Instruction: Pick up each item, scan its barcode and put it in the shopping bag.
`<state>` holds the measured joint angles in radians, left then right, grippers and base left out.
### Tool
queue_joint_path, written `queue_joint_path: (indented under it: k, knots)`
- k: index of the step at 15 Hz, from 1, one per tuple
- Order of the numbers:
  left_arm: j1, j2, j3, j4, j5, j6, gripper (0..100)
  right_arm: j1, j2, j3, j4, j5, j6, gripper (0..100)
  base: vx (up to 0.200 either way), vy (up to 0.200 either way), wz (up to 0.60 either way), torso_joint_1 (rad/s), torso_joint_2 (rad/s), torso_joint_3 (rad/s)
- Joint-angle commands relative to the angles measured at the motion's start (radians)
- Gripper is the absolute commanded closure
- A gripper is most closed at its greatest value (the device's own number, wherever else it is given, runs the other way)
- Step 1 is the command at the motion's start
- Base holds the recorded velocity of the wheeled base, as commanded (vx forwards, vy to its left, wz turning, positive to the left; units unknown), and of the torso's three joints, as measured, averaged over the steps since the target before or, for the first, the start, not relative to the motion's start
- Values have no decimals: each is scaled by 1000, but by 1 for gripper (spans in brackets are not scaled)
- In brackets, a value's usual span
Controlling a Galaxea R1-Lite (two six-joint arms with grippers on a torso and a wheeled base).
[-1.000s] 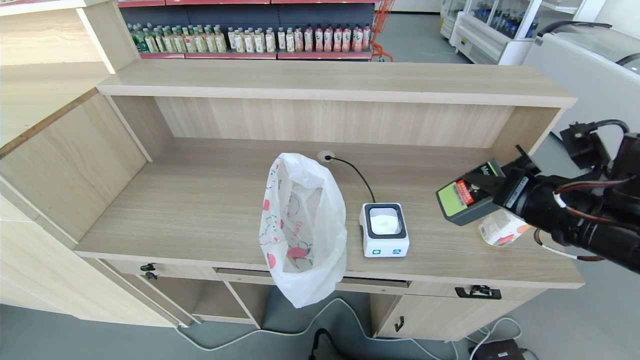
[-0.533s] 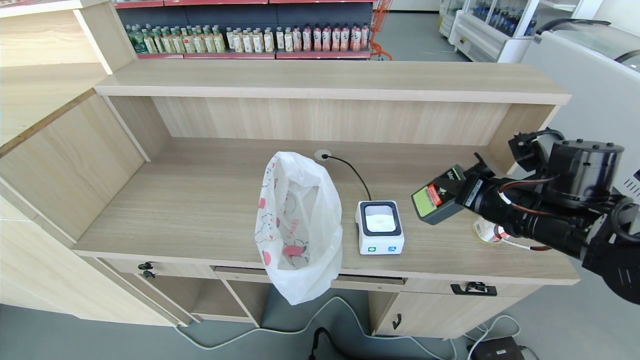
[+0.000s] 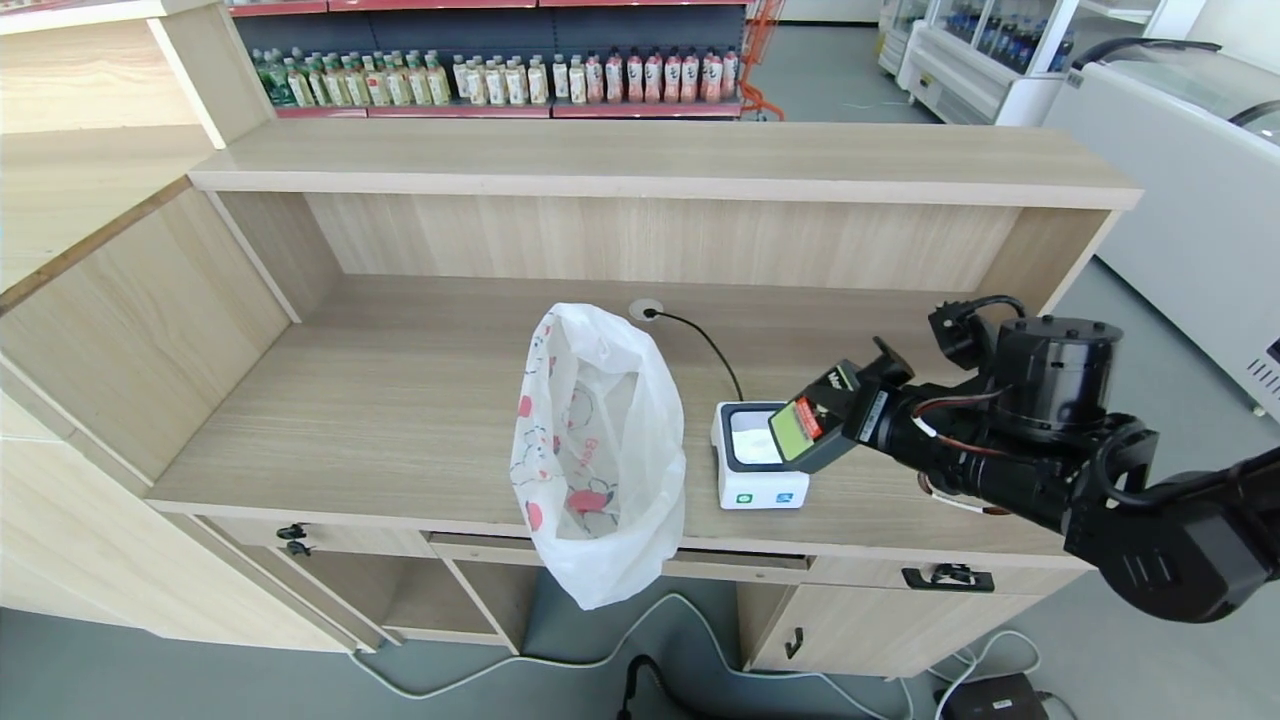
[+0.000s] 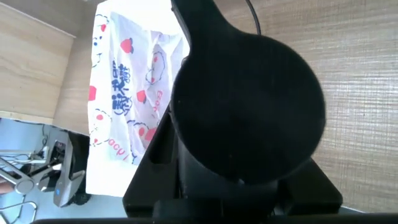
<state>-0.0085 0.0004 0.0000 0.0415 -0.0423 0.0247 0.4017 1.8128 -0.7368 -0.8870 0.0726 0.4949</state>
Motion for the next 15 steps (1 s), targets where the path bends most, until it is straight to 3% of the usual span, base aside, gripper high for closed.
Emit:
queue_joint_path:
  k: [1, 15]
  knots:
    - [-1, 0, 0, 0, -1, 0, 0, 6, 36, -6, -3, 1, -12, 100, 0, 0, 0, 0, 0, 0]
    - [-1, 0, 0, 0, 1, 0, 0, 5, 163, -161, -27, 4, -22, 100, 0, 0, 0, 0, 0, 0]
